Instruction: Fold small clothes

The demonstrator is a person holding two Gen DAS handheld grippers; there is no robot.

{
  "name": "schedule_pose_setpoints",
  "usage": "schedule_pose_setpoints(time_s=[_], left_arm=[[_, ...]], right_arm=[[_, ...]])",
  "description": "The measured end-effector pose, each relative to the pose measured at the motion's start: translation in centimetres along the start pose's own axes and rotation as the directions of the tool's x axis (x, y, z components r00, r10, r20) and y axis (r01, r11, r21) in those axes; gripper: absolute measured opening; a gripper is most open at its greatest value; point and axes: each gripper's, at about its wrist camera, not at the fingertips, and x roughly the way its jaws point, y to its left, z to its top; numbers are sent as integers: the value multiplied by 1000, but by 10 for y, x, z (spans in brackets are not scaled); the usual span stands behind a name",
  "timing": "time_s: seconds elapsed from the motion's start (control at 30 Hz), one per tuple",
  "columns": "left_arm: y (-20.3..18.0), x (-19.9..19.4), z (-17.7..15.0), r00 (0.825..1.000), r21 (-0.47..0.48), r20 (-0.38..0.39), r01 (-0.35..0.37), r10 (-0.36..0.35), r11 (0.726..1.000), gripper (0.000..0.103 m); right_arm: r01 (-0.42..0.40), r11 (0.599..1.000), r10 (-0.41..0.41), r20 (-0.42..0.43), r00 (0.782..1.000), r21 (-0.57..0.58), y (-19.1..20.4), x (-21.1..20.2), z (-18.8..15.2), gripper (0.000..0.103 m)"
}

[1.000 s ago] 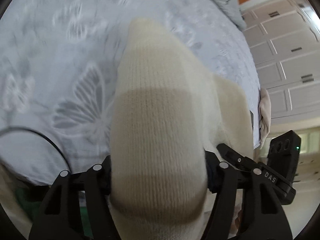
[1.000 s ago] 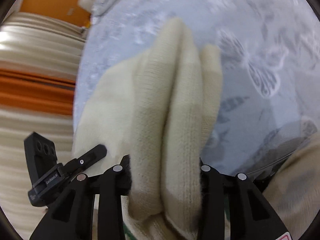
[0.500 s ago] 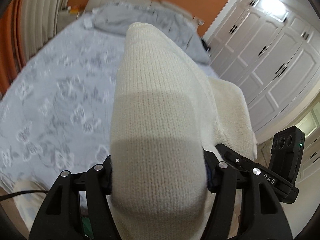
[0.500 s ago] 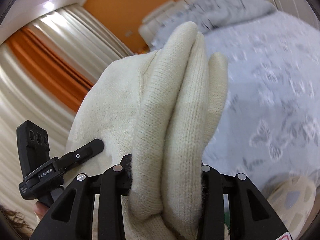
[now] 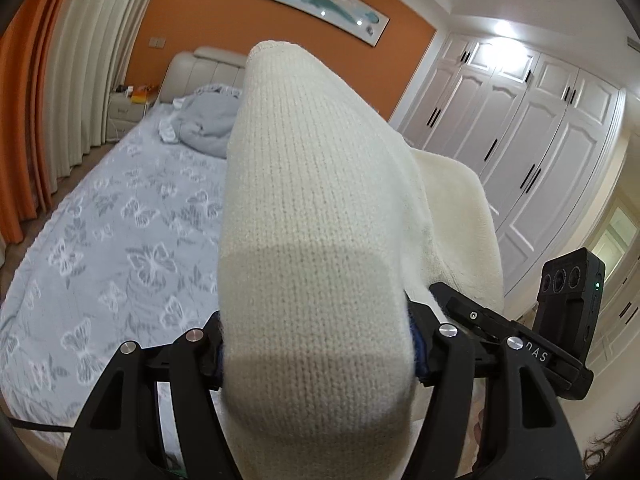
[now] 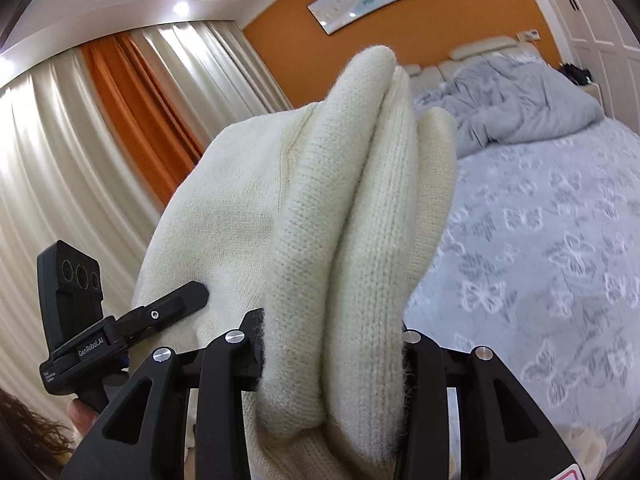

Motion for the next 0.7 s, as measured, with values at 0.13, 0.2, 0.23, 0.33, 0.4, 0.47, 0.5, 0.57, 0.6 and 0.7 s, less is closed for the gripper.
schedule_pose_setpoints(time_s=[0.13,0.2,0.23,0.33,0.4,0.47,0.5,0.57,0.6,0.7], left_arm=[[19,6,7,1000,-15,18,0,0,1000,63],[27,12,8,1000,-24,18,-4,4,1000,63],[33,17,8,1000,-33,17,-7,7,999,63],[51,31,6,1000,-56,-6,-12,12,998,63],[62,42,1,1000,-70,-26,-11,9,998,63],[73,58,-5,998,-94,-62,-15,9,995,63],[76,63,-8,997,-102,-74,-18,10,995,63],[82,77,-12,994,-118,-105,-26,13,993,63],[84,82,-14,993,-124,-117,-27,12,992,63],[90,94,-16,990,-133,-138,-22,4,991,63]], right_arm=[[-2,1000,2,-7,1000,-16,2,20,8,36],[-3,1000,2,-15,1000,-19,2,33,11,36],[-5,1000,4,-23,1000,-13,0,40,11,36],[8,1000,-8,-53,999,2,-7,64,8,36],[20,1000,-19,-73,997,11,-11,75,3,36],[34,999,-31,-105,994,30,-22,90,-4,36],[43,998,-38,-115,993,39,-26,94,-6,36],[61,997,-53,-138,989,50,-33,104,-10,36],[71,996,-61,-151,987,61,-39,109,-12,36],[80,994,-67,-165,984,75,-48,116,-14,36]])
